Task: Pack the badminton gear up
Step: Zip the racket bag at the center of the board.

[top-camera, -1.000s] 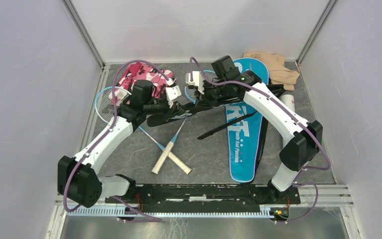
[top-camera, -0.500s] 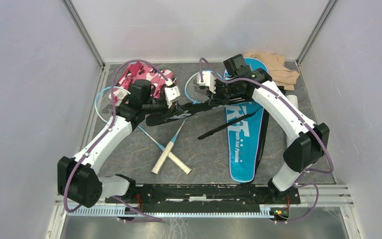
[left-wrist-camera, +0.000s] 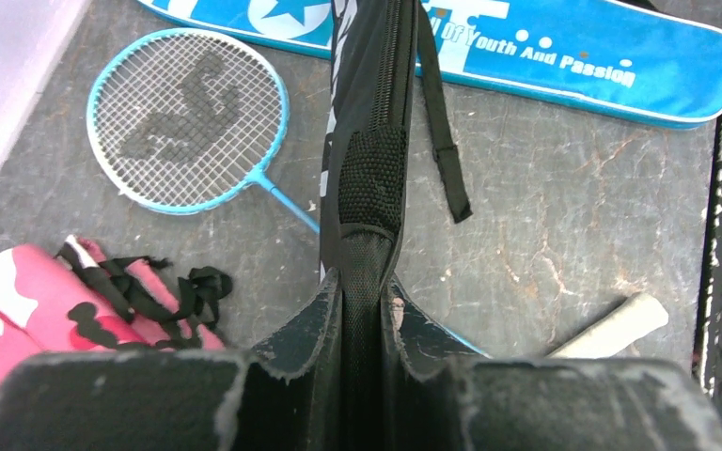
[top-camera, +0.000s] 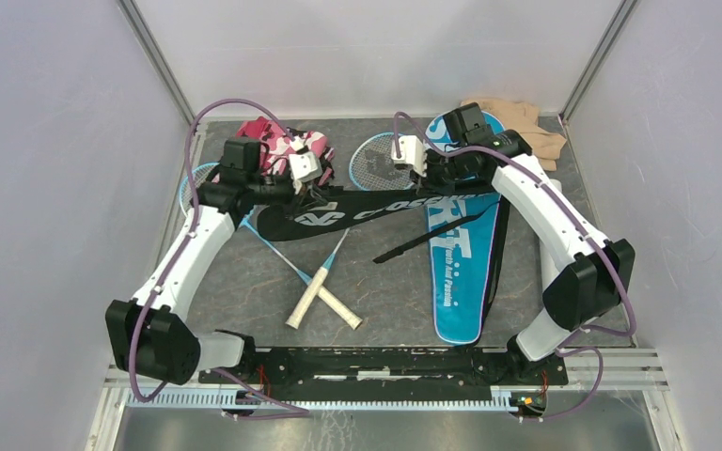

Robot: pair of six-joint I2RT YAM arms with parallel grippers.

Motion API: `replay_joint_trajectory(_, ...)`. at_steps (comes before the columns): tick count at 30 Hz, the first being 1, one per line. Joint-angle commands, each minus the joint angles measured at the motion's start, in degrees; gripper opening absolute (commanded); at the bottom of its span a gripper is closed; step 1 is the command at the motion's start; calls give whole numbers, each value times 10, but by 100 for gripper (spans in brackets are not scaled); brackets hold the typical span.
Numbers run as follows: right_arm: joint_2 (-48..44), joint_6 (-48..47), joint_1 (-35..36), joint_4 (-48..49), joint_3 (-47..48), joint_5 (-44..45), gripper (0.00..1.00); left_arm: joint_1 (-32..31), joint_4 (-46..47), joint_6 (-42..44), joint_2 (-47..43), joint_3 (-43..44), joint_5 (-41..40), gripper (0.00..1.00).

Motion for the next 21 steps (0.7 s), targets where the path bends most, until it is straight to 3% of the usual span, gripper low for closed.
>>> replay_joint_trajectory(1,-34,-27,-24,-16,0,42,0,60,-43,94,5,53,0,2)
replay_joint_trajectory(9,-44,-53,-60,-15,-24,78,0,165,-158,225,47,131,54,2)
replay_joint_trajectory(16,-43,-77,-101,-10,-41,107,0,205,-351,391,115,229,44,2)
replay_joint_trajectory(21,-38,-98,-138,-2,-52,127,0,228,-438,469,156,277,20,2)
